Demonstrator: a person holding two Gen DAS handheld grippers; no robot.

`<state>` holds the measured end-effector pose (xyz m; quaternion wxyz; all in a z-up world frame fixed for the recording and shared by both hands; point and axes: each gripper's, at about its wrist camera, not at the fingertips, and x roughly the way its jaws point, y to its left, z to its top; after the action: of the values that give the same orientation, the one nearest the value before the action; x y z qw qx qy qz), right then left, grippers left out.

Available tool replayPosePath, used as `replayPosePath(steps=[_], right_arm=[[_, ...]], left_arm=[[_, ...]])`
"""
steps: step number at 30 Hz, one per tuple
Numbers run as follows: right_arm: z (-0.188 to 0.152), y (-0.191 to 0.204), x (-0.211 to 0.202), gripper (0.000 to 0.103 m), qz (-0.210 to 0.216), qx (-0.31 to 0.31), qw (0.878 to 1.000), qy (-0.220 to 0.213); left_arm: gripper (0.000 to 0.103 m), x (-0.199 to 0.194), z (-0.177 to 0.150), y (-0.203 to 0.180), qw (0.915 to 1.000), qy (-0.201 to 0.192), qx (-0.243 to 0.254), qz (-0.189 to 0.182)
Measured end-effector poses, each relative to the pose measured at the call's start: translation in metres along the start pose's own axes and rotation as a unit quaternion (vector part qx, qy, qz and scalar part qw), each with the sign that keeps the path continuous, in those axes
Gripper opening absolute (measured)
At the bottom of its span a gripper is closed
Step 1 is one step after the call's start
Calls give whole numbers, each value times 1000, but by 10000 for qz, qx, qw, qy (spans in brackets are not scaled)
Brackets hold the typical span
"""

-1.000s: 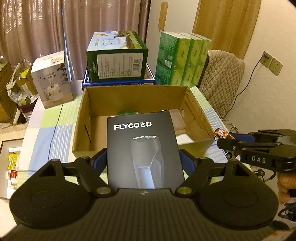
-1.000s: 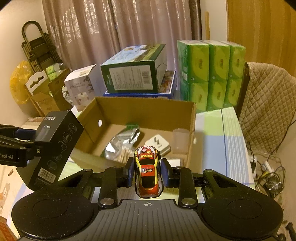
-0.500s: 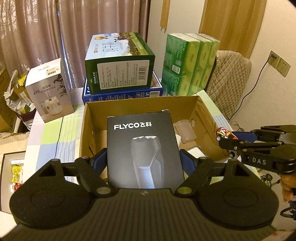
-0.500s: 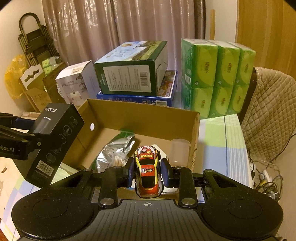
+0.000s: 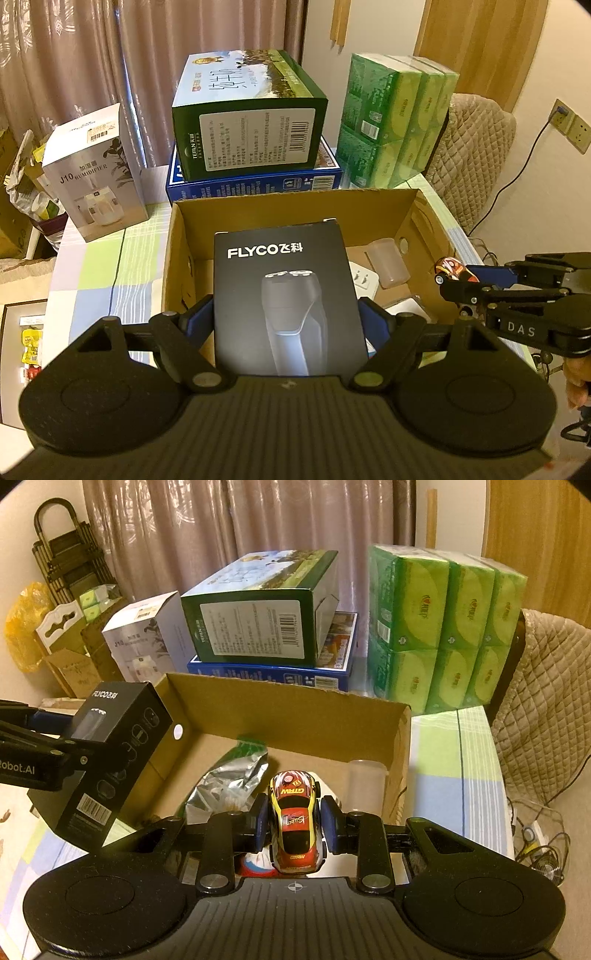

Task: Organize objects
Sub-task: 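Carry the FLYCO box with left tool while right carries the toy car over the cardboard box, then lower the FLYCO box into the cardboard box and open the left tool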

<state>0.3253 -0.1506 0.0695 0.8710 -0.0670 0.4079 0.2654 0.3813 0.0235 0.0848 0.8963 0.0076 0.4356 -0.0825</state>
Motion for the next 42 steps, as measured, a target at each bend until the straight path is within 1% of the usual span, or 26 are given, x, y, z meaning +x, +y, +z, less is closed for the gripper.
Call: replayPosePath(steps=[16, 24, 42], right_arm=[[4, -1, 21, 27, -7, 12, 10000, 69], [5, -1, 24, 27, -12, 28, 10000, 84], [3, -8, 26, 27, -28, 109, 9999, 73]], left_arm=[[78, 20, 8, 9, 10000, 42, -71, 8], [78, 28, 9, 12, 9999, 62, -139, 49], [79, 36, 21, 4, 9999, -13, -97, 111]])
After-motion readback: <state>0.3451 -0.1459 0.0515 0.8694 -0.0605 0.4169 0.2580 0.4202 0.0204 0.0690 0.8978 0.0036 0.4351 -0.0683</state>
